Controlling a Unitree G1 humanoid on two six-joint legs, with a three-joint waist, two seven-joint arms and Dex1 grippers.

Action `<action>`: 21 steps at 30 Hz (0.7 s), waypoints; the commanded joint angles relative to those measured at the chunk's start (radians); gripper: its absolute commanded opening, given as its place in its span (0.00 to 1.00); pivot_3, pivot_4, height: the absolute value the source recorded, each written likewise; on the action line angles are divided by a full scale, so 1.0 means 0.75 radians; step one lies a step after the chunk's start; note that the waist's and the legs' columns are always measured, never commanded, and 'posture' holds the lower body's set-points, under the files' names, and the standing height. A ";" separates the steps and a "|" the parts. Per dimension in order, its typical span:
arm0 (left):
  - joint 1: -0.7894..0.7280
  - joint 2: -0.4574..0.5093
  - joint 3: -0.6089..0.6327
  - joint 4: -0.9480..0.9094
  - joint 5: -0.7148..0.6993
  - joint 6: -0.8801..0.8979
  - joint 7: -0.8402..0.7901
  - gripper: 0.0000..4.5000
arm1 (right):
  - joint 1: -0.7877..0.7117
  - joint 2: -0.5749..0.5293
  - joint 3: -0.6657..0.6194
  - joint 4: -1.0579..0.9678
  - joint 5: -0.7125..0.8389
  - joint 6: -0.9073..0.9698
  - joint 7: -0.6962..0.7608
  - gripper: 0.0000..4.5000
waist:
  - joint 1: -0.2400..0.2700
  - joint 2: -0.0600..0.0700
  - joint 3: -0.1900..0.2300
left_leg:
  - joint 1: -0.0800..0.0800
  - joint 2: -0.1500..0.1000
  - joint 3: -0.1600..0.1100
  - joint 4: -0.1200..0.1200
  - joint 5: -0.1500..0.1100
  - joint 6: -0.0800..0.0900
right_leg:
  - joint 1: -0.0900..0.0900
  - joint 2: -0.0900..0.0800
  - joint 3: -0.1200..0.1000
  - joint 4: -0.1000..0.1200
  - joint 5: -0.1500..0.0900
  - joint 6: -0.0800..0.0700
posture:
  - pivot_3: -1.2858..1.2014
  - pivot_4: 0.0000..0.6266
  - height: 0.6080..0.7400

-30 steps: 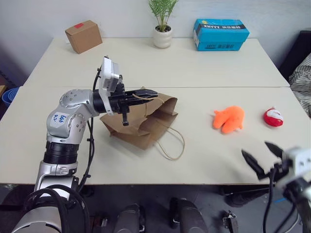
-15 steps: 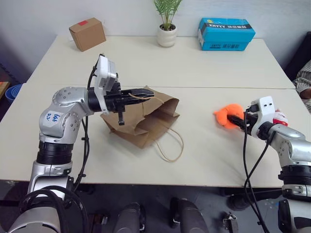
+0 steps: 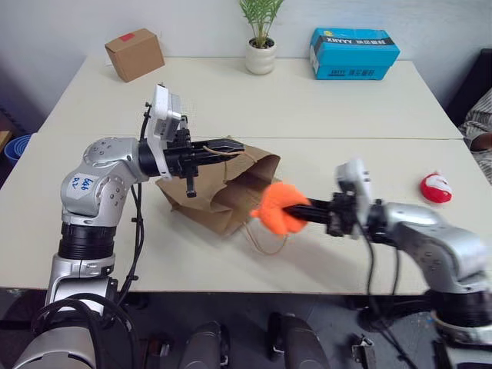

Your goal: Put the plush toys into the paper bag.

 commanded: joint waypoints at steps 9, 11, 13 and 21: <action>-0.054 -0.037 0.013 -0.066 -0.084 0.052 -0.022 0.00 | -0.327 0.432 0.329 0.499 -0.491 -0.291 -0.350 0.02 | -0.005 0.000 0.000 | -0.004 -0.002 0.001 0.000 0.000 0.001 | -0.003 0.002 -0.001 0.000 0.000 0.000 | 0.52 0.24 1.00; -0.045 -0.041 0.007 -0.067 -0.084 0.054 -0.028 0.00 | -0.366 0.515 0.328 0.591 -0.541 -0.335 -0.410 0.02 | -0.010 0.000 0.000 | -0.005 -0.002 0.001 0.000 0.000 0.001 | -0.005 0.003 0.000 0.001 0.000 0.000 | 0.52 0.24 1.00; -0.037 -0.045 0.004 -0.067 -0.083 0.053 -0.029 0.00 | -0.392 0.582 0.306 0.660 -0.565 -0.375 -0.450 0.02 | -0.015 0.000 0.000 | -0.007 -0.002 0.002 0.000 0.001 0.000 | -0.008 0.004 0.000 0.002 0.000 0.000 | 0.52 0.24 1.00; -0.023 -0.089 0.027 -0.009 -0.048 -0.013 0.021 0.00 | -0.317 0.502 0.254 0.426 -0.476 -0.297 -0.287 0.57 | -0.023 0.000 0.000 | -0.018 -0.004 -0.001 0.002 0.003 0.002 | -0.017 0.003 -0.002 0.004 0.000 0.000 | 0.52 0.24 1.00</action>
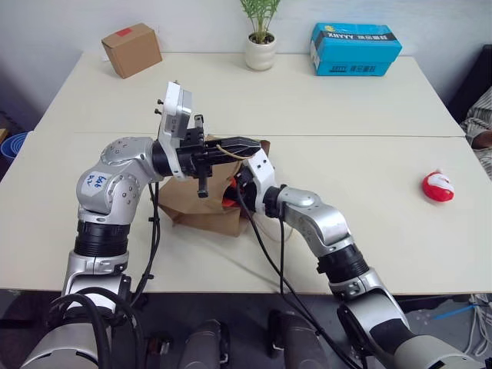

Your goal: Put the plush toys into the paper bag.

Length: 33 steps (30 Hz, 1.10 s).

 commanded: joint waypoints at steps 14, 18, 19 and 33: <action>0.052 0.008 0.045 -0.010 0.002 -0.074 0.029 0.00 | 1.084 -0.597 -1.093 -0.671 0.359 -0.383 0.491 0.99 | 0.061 -0.001 0.000 | 0.001 -0.003 0.002 -0.001 0.000 0.003 | 0.002 0.000 -0.001 -0.003 0.002 0.004 | 0.52 0.24 1.00; 0.057 0.003 0.045 -0.023 0.000 -0.076 0.037 0.00 | 1.374 -0.549 -1.326 -0.566 0.270 -0.605 0.472 0.99 | 0.059 -0.001 0.000 | 0.004 -0.004 0.003 0.000 0.000 0.005 | 0.005 0.000 0.000 -0.004 0.003 0.006 | 0.52 0.24 1.00; 0.059 0.003 0.045 -0.024 0.003 -0.081 0.039 0.00 | 1.432 -0.538 -1.350 -0.536 0.239 -0.640 0.455 0.99 | 0.058 -0.001 0.000 | 0.004 -0.004 0.003 0.000 0.000 0.005 | 0.005 0.000 0.000 -0.004 0.003 0.006 | 0.52 0.24 1.00; 0.095 0.009 0.042 -0.115 -0.006 -0.057 0.088 0.00 | 0.750 -0.935 -1.039 0.160 -0.032 -0.351 0.074 0.99 | 0.013 -0.002 0.000 | 0.018 -0.001 0.012 -0.002 0.001 0.003 | 0.007 -0.003 0.013 -0.001 0.002 0.003 | 0.52 0.24 1.00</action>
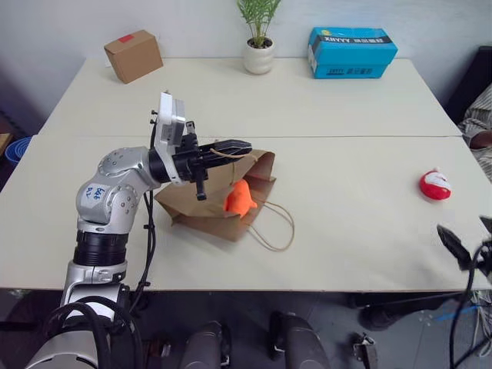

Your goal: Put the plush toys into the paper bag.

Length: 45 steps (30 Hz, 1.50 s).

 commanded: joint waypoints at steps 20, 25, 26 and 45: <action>-0.011 0.078 0.031 -0.100 -0.014 0.017 0.024 0.00 | -1.226 -0.179 0.572 1.594 -0.459 -0.103 -0.202 0.24 | 0.005 0.002 0.000 | -0.009 0.000 -0.006 0.000 0.002 -0.001 | -0.002 0.002 -0.007 0.002 -0.001 -0.001 | 0.52 0.24 1.00; -0.019 0.088 0.039 -0.095 -0.036 0.032 0.009 0.00 | -1.124 -0.156 0.531 1.288 -0.259 -0.132 0.366 0.07 | 0.003 0.002 0.000 | -0.009 0.000 -0.006 0.000 0.002 -0.001 | -0.002 0.003 -0.007 0.000 0.000 0.000 | 0.52 0.24 1.00; -0.021 0.091 0.043 -0.093 -0.047 0.042 0.003 0.00 | -1.063 -0.148 0.535 1.100 -0.171 -0.034 0.500 0.07 | -0.001 0.002 0.000 | -0.009 0.000 -0.006 0.000 0.002 -0.001 | -0.002 0.004 -0.007 0.001 0.000 0.000 | 0.52 0.24 1.00; -0.101 0.114 0.035 -0.105 -0.184 0.270 -0.051 0.00 | -0.962 0.723 1.039 -0.183 0.128 0.638 -0.119 0.07 | 0.009 -0.003 -0.003 | -0.019 -0.004 -0.013 0.002 0.004 -0.002 | -0.008 0.001 -0.012 0.002 0.002 -0.002 | 0.52 0.24 1.00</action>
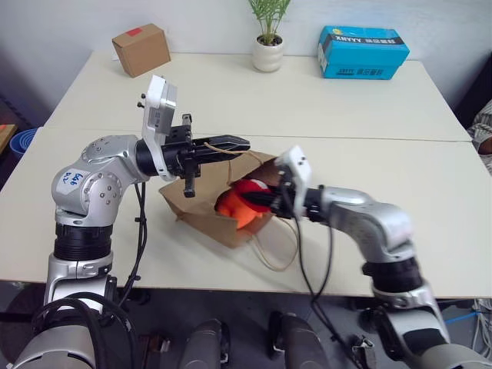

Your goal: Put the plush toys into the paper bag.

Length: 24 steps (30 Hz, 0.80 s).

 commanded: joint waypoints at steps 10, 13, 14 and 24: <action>0.011 0.041 0.055 -0.088 -0.096 0.084 0.009 0.00 | -0.122 0.282 -0.100 0.281 -0.128 -0.302 -0.241 0.07 | -0.028 0.000 0.000 | 0.001 0.002 0.000 0.000 0.000 0.000 | 0.000 0.002 0.000 0.001 0.000 0.000 | 0.52 0.24 1.00; 0.010 0.035 0.061 -0.078 -0.102 0.084 0.013 0.00 | -0.160 0.353 -0.152 0.436 -0.194 -0.384 -0.377 0.07 | -0.040 0.000 0.000 | 0.001 0.003 0.000 -0.001 0.001 -0.001 | 0.000 0.002 0.000 0.002 0.000 0.000 | 0.52 0.24 1.00; 0.009 0.030 0.066 -0.072 -0.106 0.083 0.018 0.00 | -0.171 0.353 -0.134 0.502 -0.237 -0.411 -0.393 0.07 | -0.042 0.000 0.000 | 0.001 0.003 0.000 -0.001 0.001 -0.002 | 0.000 0.002 0.000 0.002 0.000 -0.001 | 0.52 0.24 1.00; -0.001 -0.024 0.104 -0.016 -0.114 0.056 0.063 0.00 | -0.228 0.400 -0.011 0.834 -0.429 -0.736 -0.309 0.07 | -0.047 0.000 0.000 | 0.002 0.003 0.000 -0.002 0.001 -0.002 | 0.000 0.002 0.001 0.002 -0.001 -0.001 | 0.52 0.24 1.00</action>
